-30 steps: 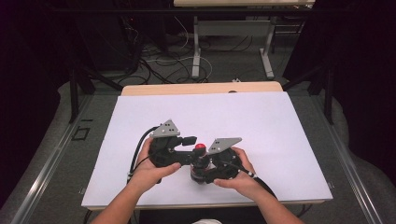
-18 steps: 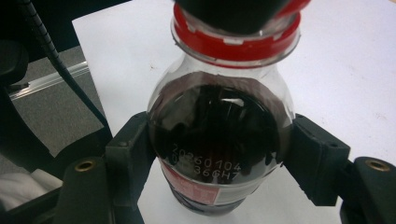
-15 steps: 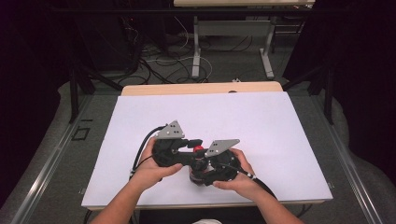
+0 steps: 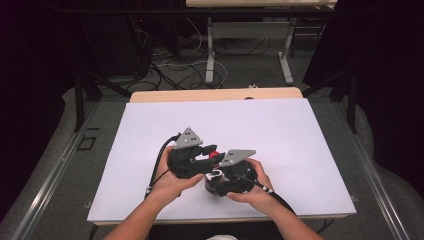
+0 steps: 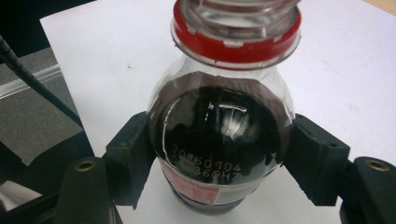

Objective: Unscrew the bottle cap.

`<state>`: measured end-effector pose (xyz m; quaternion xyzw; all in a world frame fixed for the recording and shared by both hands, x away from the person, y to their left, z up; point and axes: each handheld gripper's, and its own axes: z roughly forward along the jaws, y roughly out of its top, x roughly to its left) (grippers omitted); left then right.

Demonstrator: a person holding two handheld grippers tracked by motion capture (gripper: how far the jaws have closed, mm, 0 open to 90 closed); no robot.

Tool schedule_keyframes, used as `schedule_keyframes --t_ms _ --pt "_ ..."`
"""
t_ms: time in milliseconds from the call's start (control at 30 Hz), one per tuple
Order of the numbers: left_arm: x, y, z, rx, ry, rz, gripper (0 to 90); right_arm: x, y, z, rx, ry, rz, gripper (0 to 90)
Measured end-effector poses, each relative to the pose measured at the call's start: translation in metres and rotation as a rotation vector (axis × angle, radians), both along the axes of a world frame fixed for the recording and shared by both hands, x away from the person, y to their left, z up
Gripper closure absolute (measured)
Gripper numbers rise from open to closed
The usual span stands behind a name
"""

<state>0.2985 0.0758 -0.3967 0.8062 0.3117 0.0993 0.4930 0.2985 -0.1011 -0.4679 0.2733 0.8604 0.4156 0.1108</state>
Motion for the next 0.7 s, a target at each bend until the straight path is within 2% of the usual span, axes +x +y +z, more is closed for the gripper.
schedule_keyframes --t_ms 133,200,300,333,400,600,700 --pt "0.002 0.007 0.000 0.009 0.000 0.009 61.6 0.004 -0.002 -0.002 -0.006 -0.006 -0.009 29.8" --pt "0.004 0.011 -0.002 0.001 -0.004 0.031 61.6 0.005 -0.004 -0.004 -0.018 -0.006 -0.036 29.9" --pt "0.008 0.022 -0.006 0.002 0.011 0.052 61.5 0.010 -0.006 -0.006 -0.011 -0.005 -0.057 29.9" --pt "0.009 0.025 -0.008 0.000 0.013 0.064 61.5 0.013 -0.007 -0.008 -0.008 -0.022 -0.058 29.8" --pt "0.012 0.031 -0.012 -0.008 0.019 0.086 61.5 0.018 -0.009 -0.008 -0.009 -0.008 -0.074 29.9" --pt "0.017 0.051 -0.021 -0.016 0.033 0.142 61.6 0.040 -0.015 -0.010 0.005 -0.029 -0.157 29.8" --pt "0.019 0.061 -0.026 -0.014 0.047 0.162 61.5 0.055 -0.018 -0.009 -0.010 -0.043 -0.186 29.9"
